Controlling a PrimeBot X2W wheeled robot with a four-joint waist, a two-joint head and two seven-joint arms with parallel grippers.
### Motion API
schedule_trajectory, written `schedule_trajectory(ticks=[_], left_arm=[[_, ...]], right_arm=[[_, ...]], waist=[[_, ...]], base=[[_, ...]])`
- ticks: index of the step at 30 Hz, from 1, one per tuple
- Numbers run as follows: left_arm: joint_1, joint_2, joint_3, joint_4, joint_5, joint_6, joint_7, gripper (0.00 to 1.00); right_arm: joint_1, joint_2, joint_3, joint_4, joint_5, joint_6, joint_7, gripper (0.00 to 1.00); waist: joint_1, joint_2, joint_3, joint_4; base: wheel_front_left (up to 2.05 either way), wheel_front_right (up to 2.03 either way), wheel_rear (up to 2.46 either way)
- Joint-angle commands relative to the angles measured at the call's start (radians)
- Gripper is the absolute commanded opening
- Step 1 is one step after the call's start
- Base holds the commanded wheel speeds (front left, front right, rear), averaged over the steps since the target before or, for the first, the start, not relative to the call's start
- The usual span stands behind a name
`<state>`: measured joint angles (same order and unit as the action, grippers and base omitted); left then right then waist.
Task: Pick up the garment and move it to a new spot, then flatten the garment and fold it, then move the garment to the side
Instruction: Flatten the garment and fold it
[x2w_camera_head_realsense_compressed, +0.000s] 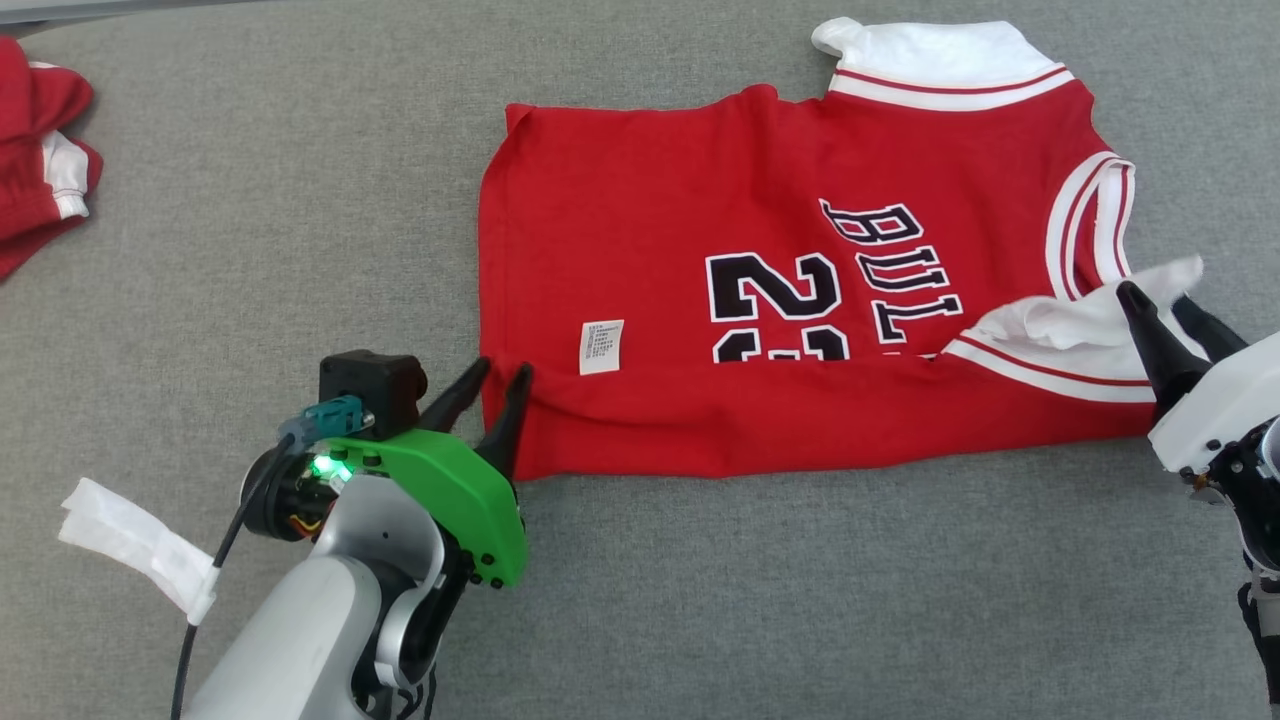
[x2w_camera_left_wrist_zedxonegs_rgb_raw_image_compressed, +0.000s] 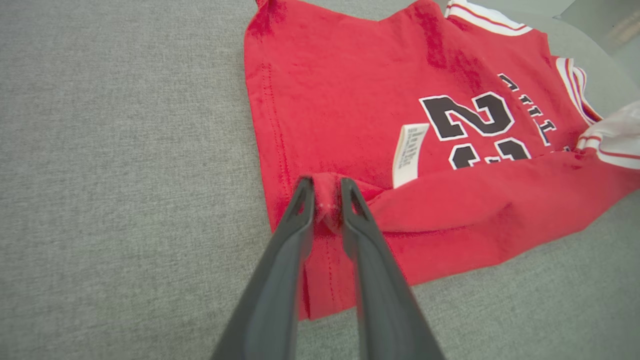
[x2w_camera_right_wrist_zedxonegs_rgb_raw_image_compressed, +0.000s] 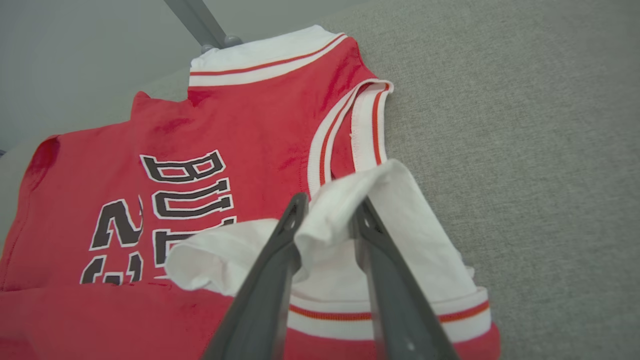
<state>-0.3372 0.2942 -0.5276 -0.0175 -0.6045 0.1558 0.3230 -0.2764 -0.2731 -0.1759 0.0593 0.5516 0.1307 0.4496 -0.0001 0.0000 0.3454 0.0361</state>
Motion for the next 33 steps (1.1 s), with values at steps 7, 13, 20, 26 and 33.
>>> schedule_trajectory(ticks=[7, 13, 20, 26, 33], left_arm=[[0.121, 0.036, 0.065, -0.047, -0.046, 0.041, -0.051, 1.00], [0.178, 0.045, 0.067, -0.050, -0.078, 0.044, -0.030, 1.00], [0.113, 0.000, 0.037, 0.038, -0.116, -0.007, -0.011, 1.00], [0.085, -0.038, -0.010, 0.120, -0.144, -0.059, 0.025, 0.00], [0.120, -0.006, 0.004, 0.099, -0.207, -0.117, 0.047, 0.00]], right_arm=[[0.151, -0.107, -0.002, -0.151, -0.063, 0.000, -0.042, 1.00], [0.225, -0.179, -0.004, -0.143, -0.106, 0.000, -0.020, 1.00], [0.139, -0.192, 0.058, -0.035, -0.096, 0.000, 0.023, 1.00], [0.093, -0.185, 0.126, 0.028, -0.022, 0.001, 0.058, 0.40], [0.128, -0.238, 0.078, 0.019, 0.132, -0.001, 0.106, 0.00]], waist=[[0.0001, 0.0000, 0.011, -0.031], [0.0001, 0.0000, 0.059, -0.036], [0.0001, 0.0000, 0.103, -0.020], [0.0001, 0.0000, 0.097, -0.007], [0.0001, 0.0000, 0.034, 0.004]], base=[[0.00, 0.00, 0.00], [0.00, 0.00, 0.00], [0.00, 0.00, 0.00], [0.00, 0.00, 0.00], [0.00, 0.00, 0.00]])
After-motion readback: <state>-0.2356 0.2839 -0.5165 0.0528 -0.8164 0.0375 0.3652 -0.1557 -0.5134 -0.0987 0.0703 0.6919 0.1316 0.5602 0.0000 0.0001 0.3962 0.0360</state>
